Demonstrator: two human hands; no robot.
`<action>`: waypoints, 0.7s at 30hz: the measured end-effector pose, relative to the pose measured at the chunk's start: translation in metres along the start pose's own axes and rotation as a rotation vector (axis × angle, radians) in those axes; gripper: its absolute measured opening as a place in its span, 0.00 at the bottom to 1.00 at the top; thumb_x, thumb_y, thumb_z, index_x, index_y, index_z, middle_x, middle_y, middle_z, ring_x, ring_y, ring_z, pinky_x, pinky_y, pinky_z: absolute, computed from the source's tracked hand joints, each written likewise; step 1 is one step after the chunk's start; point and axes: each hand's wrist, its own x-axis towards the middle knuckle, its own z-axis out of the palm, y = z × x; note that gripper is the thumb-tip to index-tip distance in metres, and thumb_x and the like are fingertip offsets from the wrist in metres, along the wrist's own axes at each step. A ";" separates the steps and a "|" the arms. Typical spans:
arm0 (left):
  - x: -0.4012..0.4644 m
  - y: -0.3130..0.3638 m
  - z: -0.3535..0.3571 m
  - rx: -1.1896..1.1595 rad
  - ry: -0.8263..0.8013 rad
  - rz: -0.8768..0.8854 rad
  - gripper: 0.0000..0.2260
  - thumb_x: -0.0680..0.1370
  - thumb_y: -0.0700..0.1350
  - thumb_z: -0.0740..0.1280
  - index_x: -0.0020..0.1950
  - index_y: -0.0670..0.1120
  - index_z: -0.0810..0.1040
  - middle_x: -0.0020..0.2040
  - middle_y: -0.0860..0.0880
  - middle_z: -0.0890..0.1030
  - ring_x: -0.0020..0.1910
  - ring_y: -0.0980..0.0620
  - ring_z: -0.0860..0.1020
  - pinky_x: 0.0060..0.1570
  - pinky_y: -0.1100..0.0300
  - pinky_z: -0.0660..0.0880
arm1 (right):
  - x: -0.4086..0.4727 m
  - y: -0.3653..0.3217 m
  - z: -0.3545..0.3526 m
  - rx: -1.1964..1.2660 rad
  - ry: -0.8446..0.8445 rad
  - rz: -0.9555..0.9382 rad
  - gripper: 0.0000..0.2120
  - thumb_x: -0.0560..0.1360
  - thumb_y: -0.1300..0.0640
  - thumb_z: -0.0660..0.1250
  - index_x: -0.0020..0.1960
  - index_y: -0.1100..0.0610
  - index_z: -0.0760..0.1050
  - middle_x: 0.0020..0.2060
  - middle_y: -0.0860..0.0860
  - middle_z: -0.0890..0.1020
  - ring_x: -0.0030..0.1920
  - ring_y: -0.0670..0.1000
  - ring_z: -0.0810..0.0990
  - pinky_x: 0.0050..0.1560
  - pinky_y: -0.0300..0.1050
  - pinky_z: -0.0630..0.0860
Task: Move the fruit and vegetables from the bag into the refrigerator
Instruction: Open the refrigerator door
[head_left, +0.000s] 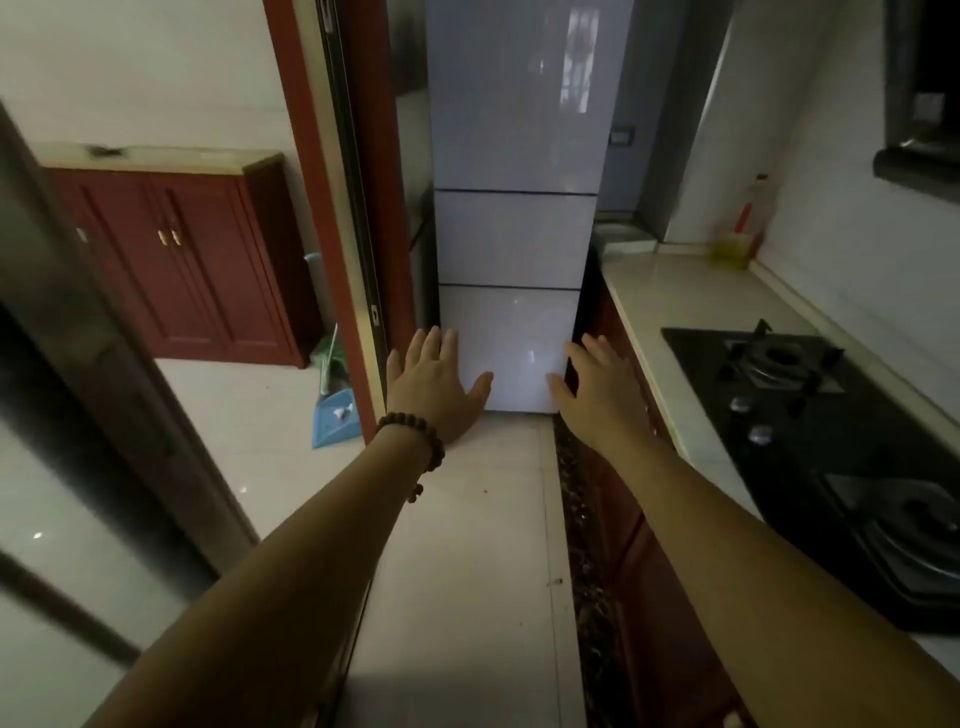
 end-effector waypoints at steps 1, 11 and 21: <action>0.017 -0.003 0.005 0.007 0.001 0.000 0.33 0.78 0.63 0.54 0.77 0.48 0.50 0.77 0.47 0.54 0.76 0.48 0.49 0.73 0.45 0.46 | 0.016 0.003 0.008 -0.003 0.004 -0.001 0.26 0.80 0.45 0.55 0.74 0.55 0.58 0.75 0.55 0.57 0.76 0.55 0.50 0.75 0.57 0.52; 0.247 -0.058 0.042 -0.035 0.025 0.017 0.33 0.77 0.63 0.55 0.77 0.49 0.50 0.78 0.48 0.52 0.76 0.48 0.48 0.74 0.45 0.46 | 0.245 0.002 0.076 -0.029 0.040 0.009 0.26 0.78 0.47 0.59 0.72 0.58 0.62 0.74 0.57 0.61 0.75 0.56 0.55 0.73 0.58 0.55; 0.448 -0.096 0.066 -0.040 0.048 0.037 0.34 0.77 0.64 0.55 0.77 0.49 0.49 0.77 0.48 0.53 0.76 0.47 0.49 0.74 0.45 0.48 | 0.433 0.001 0.114 -0.017 0.080 0.020 0.26 0.79 0.49 0.59 0.73 0.58 0.61 0.74 0.58 0.60 0.76 0.57 0.52 0.74 0.58 0.50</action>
